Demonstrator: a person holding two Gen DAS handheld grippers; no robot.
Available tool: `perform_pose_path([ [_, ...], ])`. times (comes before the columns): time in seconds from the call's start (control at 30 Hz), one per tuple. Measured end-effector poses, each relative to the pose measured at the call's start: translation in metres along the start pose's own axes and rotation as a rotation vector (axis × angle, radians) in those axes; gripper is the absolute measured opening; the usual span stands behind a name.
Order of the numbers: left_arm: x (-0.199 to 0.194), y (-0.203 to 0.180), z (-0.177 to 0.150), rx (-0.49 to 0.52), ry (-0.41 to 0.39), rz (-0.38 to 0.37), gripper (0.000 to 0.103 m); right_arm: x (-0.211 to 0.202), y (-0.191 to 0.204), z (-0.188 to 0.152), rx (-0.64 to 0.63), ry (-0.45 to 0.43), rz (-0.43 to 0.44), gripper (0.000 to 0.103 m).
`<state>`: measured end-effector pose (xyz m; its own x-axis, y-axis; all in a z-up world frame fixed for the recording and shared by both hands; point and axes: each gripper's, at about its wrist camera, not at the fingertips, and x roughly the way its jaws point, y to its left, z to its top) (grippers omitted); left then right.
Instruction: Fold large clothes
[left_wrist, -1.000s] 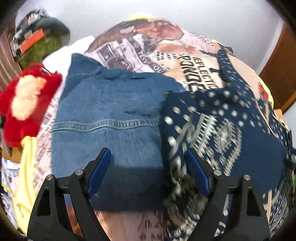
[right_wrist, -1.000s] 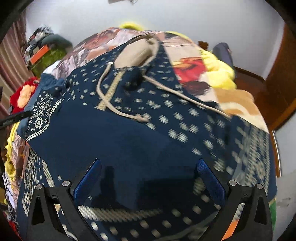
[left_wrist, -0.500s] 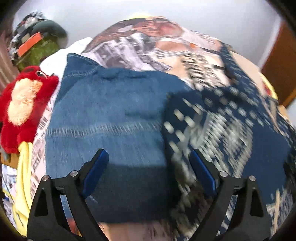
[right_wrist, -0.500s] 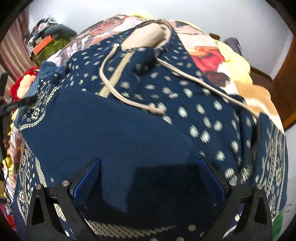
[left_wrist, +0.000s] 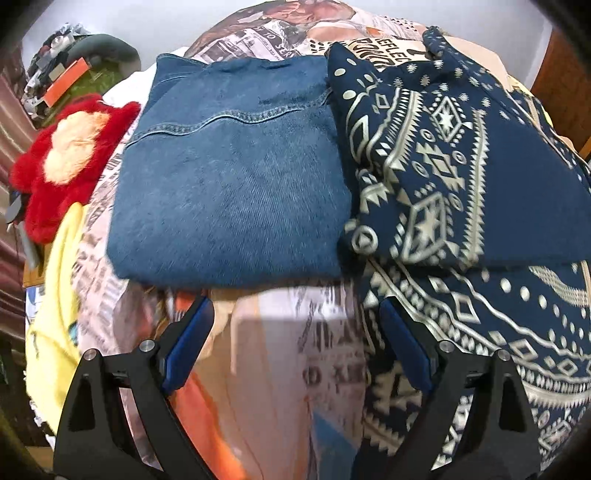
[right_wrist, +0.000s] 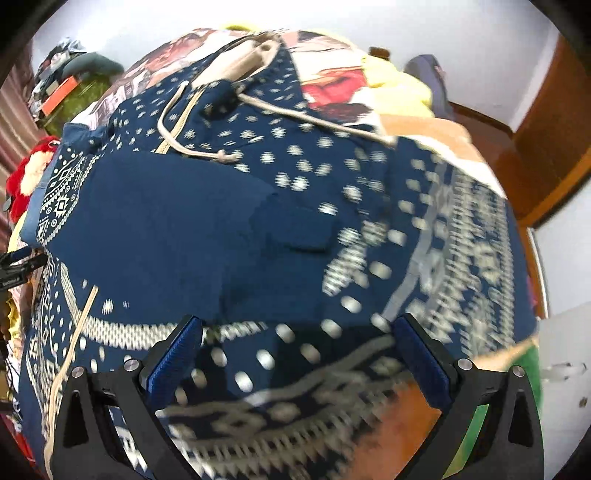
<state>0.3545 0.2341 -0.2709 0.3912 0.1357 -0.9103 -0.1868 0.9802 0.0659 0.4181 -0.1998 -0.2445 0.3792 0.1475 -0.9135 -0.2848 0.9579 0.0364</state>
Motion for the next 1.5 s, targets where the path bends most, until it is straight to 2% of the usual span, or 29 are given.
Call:
perform_pose_path([
  [0.1,-0.024,-0.003,0.0,-0.01,-0.04,-0.016,0.092,-0.029,-0.016,-0.008,0.003,-0.06,-0.017,0.103],
  [0.2,-0.057,-0.014,0.012,-0.006,-0.115,-0.025,0.092,-0.06,-0.038,-0.013,0.04,-0.122,-0.03,0.103],
  [0.33,-0.095,-0.038,0.035,0.014,-0.207,-0.057,0.092,-0.093,-0.075,-0.016,0.132,-0.196,-0.026,0.103],
  [0.43,-0.111,-0.066,0.047,0.037,-0.251,-0.114,0.092,-0.106,-0.106,-0.021,0.228,-0.224,0.004,0.103],
  [0.6,-0.092,-0.114,0.063,0.063,-0.233,-0.228,0.092,-0.09,-0.155,-0.039,0.401,-0.187,0.046,0.103],
  [0.73,-0.059,-0.16,0.072,0.122,-0.183,-0.235,0.092,-0.057,-0.183,-0.052,0.515,-0.12,0.117,0.101],
  [0.8,-0.044,-0.177,0.071,0.143,-0.156,-0.243,0.092,-0.039,-0.194,-0.057,0.576,-0.095,0.169,0.096],
  [0.83,-0.036,-0.184,0.071,0.151,-0.143,-0.246,0.092,-0.031,-0.198,-0.059,0.606,-0.084,0.197,0.09],
  [0.97,-0.011,-0.205,0.075,0.171,-0.104,-0.254,0.092,-0.006,-0.22,-0.062,0.754,-0.105,0.307,0.084],
  [1.1,-0.006,-0.213,0.078,0.167,-0.118,-0.274,0.092,0.011,-0.234,-0.054,0.832,-0.127,0.339,0.072],
  [1.23,-0.007,-0.214,0.08,0.168,-0.13,-0.273,0.092,0.032,-0.241,-0.043,0.877,-0.136,0.306,0.059],
  [1.3,-0.007,-0.213,0.079,0.165,-0.131,-0.27,0.092,0.034,-0.244,-0.039,0.879,-0.147,0.257,0.045],
  [1.33,-0.009,-0.211,0.078,0.163,-0.133,-0.264,0.092,0.035,-0.244,-0.035,0.874,-0.148,0.22,0.031],
  [1.37,-0.011,-0.208,0.077,0.162,-0.137,-0.259,0.092,0.034,-0.244,-0.032,0.872,-0.15,0.196,0.023],
  [1.43,-0.016,-0.203,0.076,0.16,-0.147,-0.253,0.092,0.028,-0.244,-0.029,0.861,-0.177,0.174,0.011],
  [1.5,-0.022,-0.196,0.075,0.156,-0.159,-0.247,0.092,0.013,-0.238,-0.024,0.825,-0.22,0.142,0.009],
])
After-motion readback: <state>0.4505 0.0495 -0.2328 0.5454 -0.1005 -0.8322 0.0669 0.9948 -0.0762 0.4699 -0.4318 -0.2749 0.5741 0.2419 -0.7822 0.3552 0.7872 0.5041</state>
